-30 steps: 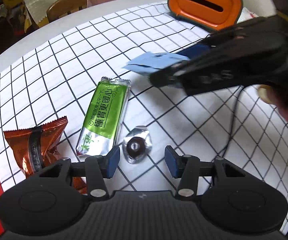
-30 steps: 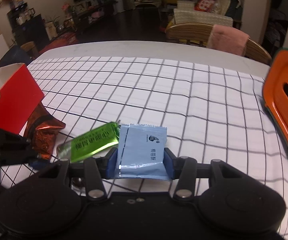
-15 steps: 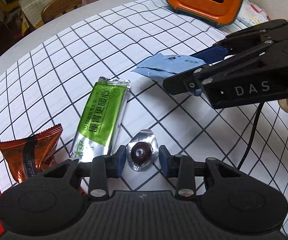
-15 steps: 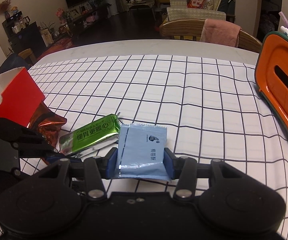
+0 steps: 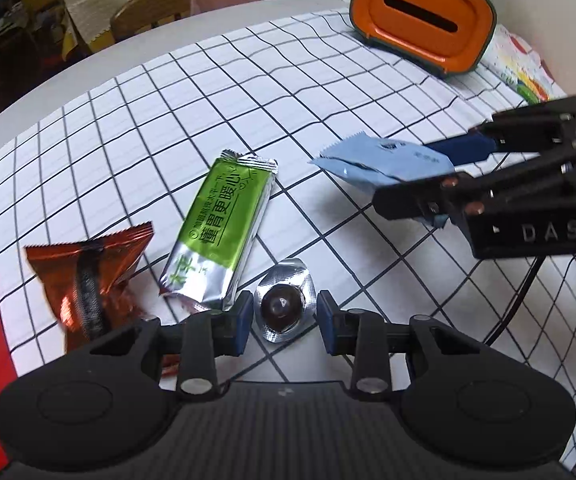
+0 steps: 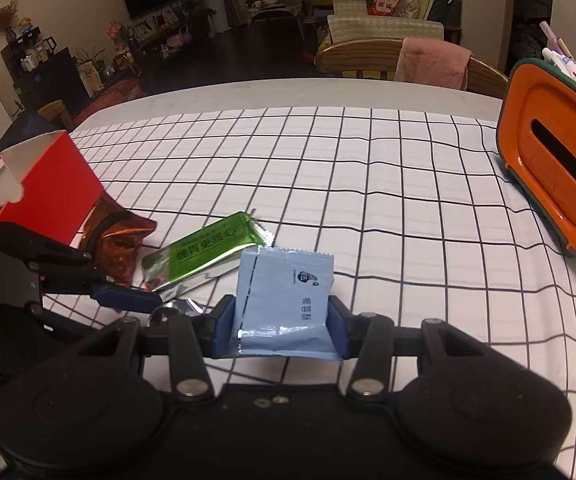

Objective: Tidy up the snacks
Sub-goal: 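Grasp the silver-wrapped chocolate ball with the left gripper, then carry the chocolate ball and blue packet into the red box and release both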

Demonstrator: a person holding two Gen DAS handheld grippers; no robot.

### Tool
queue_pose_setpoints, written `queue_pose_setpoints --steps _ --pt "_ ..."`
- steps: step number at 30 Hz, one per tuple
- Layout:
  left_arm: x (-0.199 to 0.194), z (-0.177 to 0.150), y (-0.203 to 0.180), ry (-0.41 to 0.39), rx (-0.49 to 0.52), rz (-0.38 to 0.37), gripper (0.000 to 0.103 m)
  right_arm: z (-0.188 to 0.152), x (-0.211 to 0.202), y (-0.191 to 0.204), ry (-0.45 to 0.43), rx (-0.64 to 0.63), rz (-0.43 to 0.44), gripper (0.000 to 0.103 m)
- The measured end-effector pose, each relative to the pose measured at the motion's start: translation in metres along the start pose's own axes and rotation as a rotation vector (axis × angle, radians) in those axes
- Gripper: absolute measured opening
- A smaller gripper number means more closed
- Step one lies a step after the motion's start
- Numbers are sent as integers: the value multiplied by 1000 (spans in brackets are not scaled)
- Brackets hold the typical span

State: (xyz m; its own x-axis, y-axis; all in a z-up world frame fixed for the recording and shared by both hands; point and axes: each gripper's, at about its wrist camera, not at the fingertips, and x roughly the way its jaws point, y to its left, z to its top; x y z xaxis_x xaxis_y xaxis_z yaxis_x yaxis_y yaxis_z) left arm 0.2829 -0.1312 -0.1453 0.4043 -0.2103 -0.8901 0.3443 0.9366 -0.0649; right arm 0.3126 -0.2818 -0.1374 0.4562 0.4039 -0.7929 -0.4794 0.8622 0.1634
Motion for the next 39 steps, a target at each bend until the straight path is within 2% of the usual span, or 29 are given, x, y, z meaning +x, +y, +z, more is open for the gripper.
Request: queue_pose_setpoints --steps 7,15,29,39 --pt "-29 -13 7 -33 -39 8 33 -3 -19 25 -19 -9 -6 47" --pt "-75 -33 27 -92 -84 21 34 -2 -43 70 -49 -48 -13 47" --pt "-157 -83 85 -182 -162 78 34 13 -65 179 -101 -149 17 47" --pt "-205 -113 139 -239 -217 136 34 31 -57 258 -132 -222 50 47"
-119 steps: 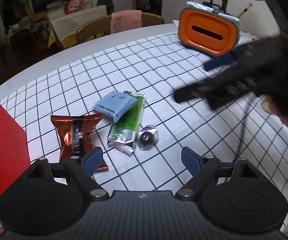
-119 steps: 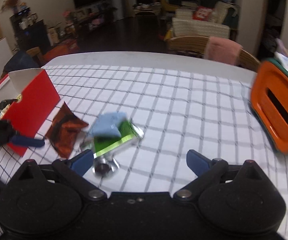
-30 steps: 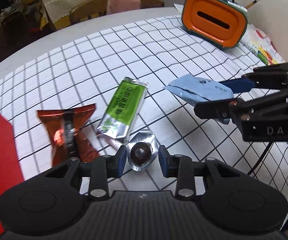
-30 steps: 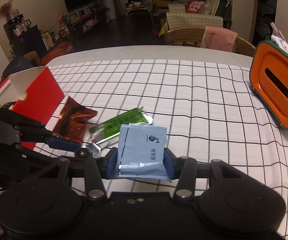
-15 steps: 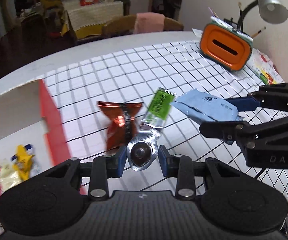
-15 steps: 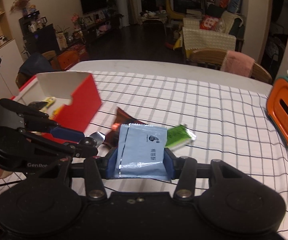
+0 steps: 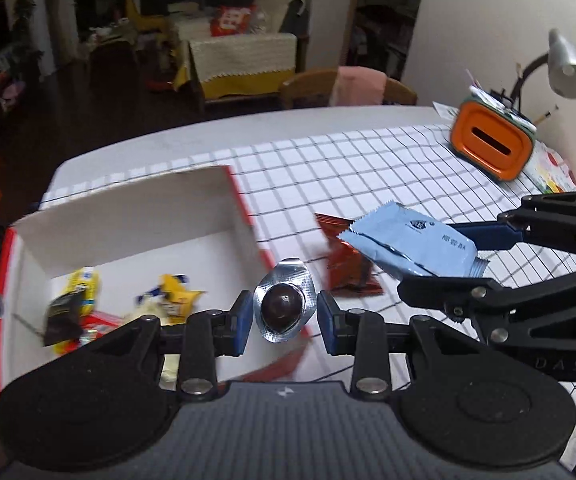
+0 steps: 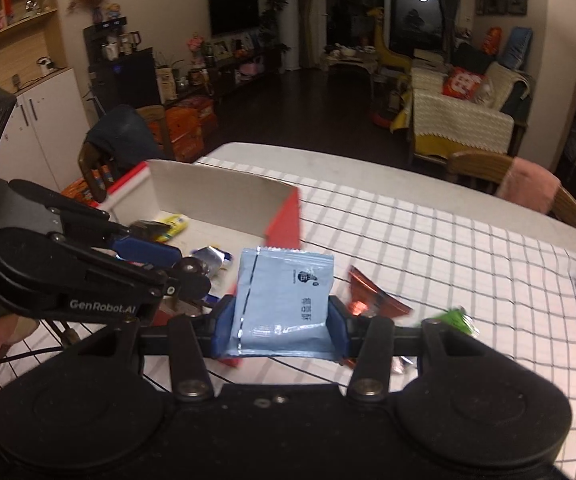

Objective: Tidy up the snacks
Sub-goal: 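Carry the chocolate ball and blue packet into the red box and release both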

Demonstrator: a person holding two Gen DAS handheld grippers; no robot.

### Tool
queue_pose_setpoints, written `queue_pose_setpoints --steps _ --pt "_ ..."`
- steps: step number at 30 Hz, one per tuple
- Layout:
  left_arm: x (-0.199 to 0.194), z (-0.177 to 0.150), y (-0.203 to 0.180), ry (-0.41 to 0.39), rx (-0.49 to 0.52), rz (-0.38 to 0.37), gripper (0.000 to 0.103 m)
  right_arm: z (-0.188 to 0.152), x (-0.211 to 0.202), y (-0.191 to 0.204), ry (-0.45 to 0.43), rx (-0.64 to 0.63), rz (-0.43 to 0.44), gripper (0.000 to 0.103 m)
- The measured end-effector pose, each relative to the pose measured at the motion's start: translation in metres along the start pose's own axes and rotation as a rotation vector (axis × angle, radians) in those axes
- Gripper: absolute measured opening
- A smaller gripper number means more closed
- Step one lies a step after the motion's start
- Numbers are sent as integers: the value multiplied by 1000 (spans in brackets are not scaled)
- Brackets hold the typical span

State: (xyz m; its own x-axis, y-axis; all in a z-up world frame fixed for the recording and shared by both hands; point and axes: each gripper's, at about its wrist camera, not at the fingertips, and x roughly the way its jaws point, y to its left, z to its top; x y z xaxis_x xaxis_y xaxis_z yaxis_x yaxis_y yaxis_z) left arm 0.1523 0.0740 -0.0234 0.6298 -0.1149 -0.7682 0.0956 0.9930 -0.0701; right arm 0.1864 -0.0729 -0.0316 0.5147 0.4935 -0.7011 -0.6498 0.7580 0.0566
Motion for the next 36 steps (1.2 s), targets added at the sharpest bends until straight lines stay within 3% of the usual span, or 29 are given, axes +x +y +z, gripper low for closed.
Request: queue_pose_setpoints --steps 12,25,36 --pt "-21 -8 84 -21 -59 74 34 36 48 63 -3 -23 18 47" --pt "11 -12 170 70 -147 150 34 55 127 91 88 -28 -7 47" --pt "53 -9 180 198 -136 169 34 62 188 86 217 -14 -36 47"
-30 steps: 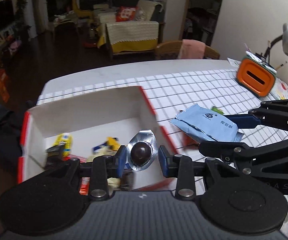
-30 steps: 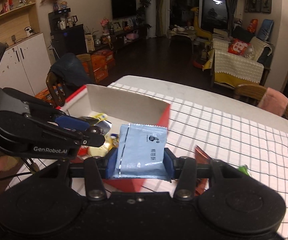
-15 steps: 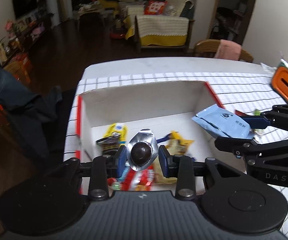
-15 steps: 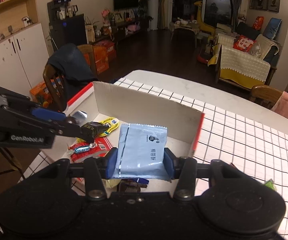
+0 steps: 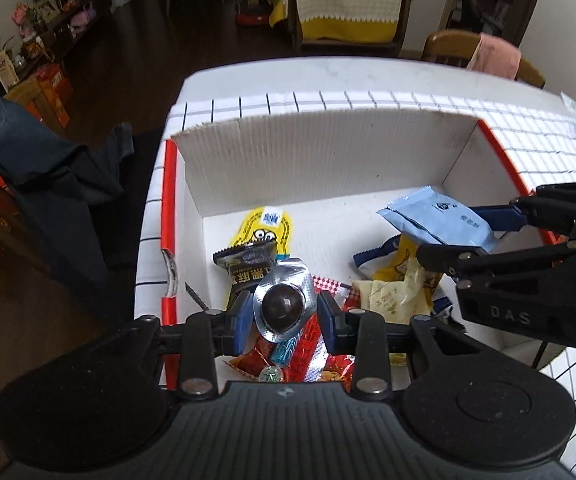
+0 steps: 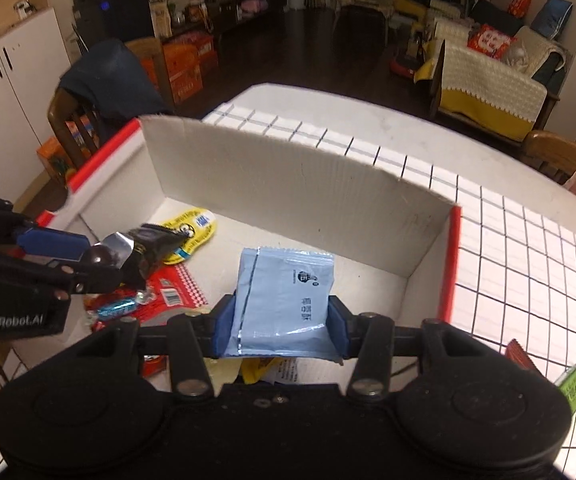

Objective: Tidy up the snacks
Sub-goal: 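Carry the chocolate ball and blue packet into the red box and release both, then withdraw both tools from the box back toward the remaining snacks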

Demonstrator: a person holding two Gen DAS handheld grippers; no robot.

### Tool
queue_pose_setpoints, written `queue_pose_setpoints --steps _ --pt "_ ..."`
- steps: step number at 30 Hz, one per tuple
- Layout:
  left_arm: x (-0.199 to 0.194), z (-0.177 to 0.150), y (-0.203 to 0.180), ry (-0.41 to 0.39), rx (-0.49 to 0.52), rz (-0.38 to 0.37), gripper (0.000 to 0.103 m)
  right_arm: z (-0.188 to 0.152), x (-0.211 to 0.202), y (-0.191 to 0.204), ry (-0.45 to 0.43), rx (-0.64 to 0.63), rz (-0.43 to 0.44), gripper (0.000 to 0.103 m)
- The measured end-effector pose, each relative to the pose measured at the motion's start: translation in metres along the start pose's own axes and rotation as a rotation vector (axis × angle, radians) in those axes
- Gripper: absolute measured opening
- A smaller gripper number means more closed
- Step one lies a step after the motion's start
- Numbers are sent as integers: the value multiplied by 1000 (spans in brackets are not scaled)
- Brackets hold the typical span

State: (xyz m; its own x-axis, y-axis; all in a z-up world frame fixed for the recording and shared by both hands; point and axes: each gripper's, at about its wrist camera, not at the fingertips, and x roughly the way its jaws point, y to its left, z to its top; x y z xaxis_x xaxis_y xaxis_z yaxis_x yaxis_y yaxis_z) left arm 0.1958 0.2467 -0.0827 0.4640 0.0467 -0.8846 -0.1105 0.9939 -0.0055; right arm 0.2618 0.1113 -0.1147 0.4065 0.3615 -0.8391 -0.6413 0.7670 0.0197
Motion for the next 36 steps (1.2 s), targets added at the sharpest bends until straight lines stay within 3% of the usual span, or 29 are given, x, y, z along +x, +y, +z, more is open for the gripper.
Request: queue_pose_setpoints --steps 6,15,20,24,32,36 --pt "19 5 -1 83 -8 -2 35 6 15 -3 27 -3 -5 47" --pt "23 2 -9 104 13 0 35 9 17 -2 32 -14 -16 49" --pt "18 1 -9 83 7 -12 38 7 8 -3 12 -1 -4 56" --pt "9 -1 -8 54 7 -9 50 5 -5 -5 -16 13 7 60" --pt "-15 -6 -11 -9 8 -22 61 0 -41 -8 -84 46 25 67" --pt "-30 -9 -15 -47 17 -33 68 -5 -60 -9 -121 66 37 76"
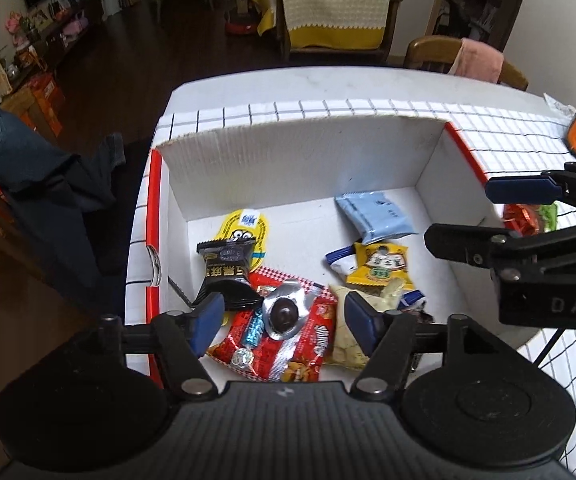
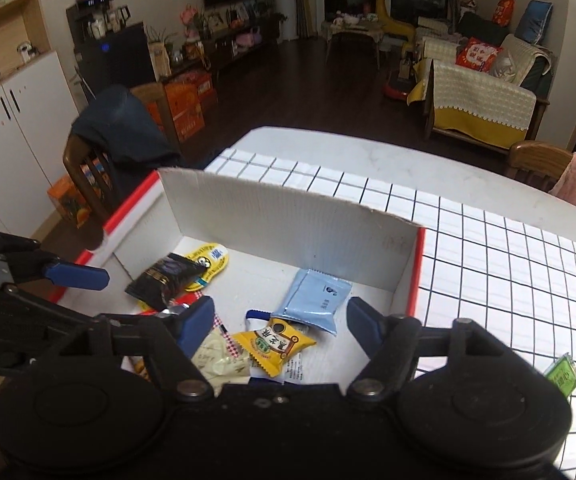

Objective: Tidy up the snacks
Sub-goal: 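Withdraw both tools from the box back toward the remaining snacks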

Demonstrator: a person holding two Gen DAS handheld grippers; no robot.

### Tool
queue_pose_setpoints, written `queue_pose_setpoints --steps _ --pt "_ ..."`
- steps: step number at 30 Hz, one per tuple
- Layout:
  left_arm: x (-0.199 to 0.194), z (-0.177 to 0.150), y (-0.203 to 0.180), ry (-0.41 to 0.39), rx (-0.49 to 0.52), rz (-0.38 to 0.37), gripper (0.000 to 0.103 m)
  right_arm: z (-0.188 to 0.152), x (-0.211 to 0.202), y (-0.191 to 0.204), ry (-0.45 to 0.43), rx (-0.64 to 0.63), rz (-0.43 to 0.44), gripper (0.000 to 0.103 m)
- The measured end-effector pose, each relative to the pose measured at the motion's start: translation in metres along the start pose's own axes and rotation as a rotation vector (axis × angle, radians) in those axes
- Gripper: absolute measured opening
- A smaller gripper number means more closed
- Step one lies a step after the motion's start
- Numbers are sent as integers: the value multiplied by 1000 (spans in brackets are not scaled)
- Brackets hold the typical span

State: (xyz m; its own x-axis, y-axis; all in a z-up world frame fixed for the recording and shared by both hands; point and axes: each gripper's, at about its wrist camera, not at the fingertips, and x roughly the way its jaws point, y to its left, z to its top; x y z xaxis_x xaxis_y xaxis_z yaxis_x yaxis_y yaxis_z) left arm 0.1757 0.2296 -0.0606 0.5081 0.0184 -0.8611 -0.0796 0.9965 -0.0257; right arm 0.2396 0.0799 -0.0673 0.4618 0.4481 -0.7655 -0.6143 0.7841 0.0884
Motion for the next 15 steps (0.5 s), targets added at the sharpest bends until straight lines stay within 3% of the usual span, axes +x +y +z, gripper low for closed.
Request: queue_pose_setpoints --steps 10,15 --pt "-37 -9 -15 -95 20 -38 80 -17 -49 -1 -84 48 19 91" --pt "-51 -13 -27 -133 48 -56 81 -30 -74 -5 -122 81 22 96"
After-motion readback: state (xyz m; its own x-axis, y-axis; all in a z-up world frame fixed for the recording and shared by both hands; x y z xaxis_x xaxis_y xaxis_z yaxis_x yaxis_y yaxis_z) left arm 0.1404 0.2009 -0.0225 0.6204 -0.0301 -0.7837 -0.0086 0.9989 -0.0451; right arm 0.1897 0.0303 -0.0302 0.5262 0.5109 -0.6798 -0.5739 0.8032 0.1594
